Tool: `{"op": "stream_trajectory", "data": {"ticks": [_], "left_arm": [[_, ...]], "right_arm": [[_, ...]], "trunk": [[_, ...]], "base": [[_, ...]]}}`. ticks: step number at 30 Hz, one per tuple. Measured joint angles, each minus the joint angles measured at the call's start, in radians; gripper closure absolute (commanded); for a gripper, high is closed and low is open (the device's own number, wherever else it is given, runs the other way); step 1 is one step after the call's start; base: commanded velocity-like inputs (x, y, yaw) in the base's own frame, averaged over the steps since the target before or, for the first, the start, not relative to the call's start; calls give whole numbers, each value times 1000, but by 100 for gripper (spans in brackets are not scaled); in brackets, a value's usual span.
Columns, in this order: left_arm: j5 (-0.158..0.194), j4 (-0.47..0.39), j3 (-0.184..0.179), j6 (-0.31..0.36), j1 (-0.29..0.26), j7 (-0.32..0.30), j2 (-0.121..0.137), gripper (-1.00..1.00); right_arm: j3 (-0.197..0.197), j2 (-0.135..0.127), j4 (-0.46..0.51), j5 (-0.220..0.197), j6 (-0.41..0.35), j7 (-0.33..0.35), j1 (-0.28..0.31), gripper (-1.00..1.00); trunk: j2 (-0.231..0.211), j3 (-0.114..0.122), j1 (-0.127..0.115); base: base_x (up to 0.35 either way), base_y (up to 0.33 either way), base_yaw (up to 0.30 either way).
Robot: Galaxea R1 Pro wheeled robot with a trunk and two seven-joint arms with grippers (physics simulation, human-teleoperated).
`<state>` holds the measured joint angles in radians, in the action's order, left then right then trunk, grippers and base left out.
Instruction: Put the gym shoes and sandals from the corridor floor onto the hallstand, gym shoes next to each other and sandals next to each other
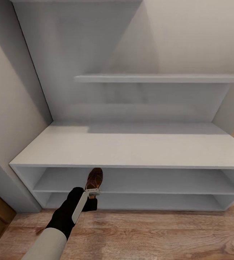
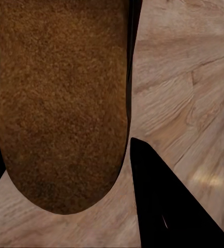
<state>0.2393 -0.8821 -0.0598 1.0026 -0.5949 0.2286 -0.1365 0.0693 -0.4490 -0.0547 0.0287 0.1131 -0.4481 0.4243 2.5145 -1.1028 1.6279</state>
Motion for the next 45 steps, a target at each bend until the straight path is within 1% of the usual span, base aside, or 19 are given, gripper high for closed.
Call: {"op": "stream_trajectory", "data": {"ticks": [6,14,18,21,27,35,45], "left_arm": [[0,0,0,0,0,0,0,100],[0,0,0,0,0,0,0,100],[0,0,0,0,0,0,0,100],[0,0,0,0,0,0,0,100],[0,0,0,0,0,0,0,100],[0,1,0,0,0,0,0,100],[0,2,0,-1,0,0,0,100]], "right_arm": [[-2,1,-2,3,-17,0,-21,100],[-4,0,-1,4,-17,0,-26,100],[-5,0,-1,3,4,6,-27,100],[-5,-1,0,2,21,27,-26,100],[-2,-2,0,1,30,37,-26,100],[-2,0,0,0,32,-21,-27,100],[-4,1,0,0,32,-32,-27,100]], "trunk": [[0,0,0],[0,0,0],[0,0,0],[0,0,0],[0,0,0],[0,0,0],[0,0,0]], "base": [[0,0,0],[16,0,0],[12,0,0],[5,0,0],[2,0,0],[71,10,0],[54,10,0]]}}
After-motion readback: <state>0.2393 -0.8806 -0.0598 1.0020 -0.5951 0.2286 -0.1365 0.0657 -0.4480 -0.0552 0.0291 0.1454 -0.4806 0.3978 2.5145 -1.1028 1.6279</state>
